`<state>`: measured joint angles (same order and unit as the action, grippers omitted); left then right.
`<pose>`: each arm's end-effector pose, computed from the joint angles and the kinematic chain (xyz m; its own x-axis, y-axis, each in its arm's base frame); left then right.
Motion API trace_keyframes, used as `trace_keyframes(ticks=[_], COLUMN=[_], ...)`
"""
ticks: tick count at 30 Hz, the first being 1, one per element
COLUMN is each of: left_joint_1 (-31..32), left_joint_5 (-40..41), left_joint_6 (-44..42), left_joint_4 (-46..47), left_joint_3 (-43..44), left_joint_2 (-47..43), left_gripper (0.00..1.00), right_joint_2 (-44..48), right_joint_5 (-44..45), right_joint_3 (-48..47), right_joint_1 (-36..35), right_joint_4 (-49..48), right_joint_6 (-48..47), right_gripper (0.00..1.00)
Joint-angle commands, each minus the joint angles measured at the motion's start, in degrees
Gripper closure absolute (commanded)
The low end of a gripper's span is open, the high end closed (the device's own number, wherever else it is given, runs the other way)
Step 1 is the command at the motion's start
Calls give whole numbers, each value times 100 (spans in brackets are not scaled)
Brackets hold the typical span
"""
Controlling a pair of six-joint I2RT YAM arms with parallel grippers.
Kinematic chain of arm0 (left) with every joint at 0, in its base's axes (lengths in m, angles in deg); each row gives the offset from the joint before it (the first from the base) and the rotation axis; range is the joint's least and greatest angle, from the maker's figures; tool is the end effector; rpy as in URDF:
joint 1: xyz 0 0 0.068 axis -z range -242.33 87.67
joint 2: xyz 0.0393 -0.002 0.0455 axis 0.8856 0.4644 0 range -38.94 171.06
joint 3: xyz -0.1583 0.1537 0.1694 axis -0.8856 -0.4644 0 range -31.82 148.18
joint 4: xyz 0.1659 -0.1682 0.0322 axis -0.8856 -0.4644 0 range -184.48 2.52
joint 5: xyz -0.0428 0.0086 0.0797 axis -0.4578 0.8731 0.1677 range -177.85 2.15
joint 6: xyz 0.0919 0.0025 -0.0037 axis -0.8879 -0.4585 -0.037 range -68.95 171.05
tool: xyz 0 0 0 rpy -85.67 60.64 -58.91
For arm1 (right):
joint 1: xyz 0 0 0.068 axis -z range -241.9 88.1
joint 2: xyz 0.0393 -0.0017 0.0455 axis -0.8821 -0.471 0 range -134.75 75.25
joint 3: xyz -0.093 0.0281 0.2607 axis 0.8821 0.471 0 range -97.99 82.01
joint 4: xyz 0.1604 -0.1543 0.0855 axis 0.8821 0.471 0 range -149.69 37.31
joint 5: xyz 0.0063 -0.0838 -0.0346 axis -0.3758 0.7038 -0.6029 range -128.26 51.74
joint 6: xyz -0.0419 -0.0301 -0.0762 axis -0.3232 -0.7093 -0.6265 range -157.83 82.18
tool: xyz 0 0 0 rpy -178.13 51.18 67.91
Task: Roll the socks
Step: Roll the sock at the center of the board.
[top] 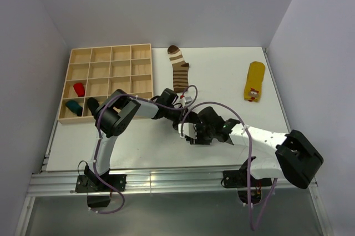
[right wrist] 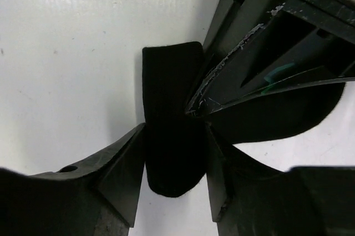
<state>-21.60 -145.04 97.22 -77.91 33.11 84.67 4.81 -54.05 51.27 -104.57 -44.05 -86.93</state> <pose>0.2673 -0.3219 0.0912 -0.9526 0.3042 0.0052 0.1201 0.3917 -0.9122 0.1501 0.1689 0.1468 0.1832 -0.8205 -0.5415 -0.9586 -0.0270 -0.2834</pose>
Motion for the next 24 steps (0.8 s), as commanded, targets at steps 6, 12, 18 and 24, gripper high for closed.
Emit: trace_keyframes(ticks=[6,12,18,24], left_joint_1=[-12,-276,-531,-619], left_joint_5=[761,1446,2000,2501], left_joint_6=[-627,-302,-91,-12], left_joint_4=[-772,-114,256,564], left_joint_3=[-217,-603,-911,-1288], left_joint_2=[199,-460,-1119,-1611], left_gripper=[86,73,70,73], right_joint_2=[-655,-884,-1130,-1517], right_joint_5=[112,-187,-609,-1145], right_joint_3=[-335,-581,-889,-1460], right_joint_1=[-39,57,330,681], right_joint_4=[123,765,1283,2030], right_joint_6=[138,120,50,-178], right_gripper=[73,79,80,80])
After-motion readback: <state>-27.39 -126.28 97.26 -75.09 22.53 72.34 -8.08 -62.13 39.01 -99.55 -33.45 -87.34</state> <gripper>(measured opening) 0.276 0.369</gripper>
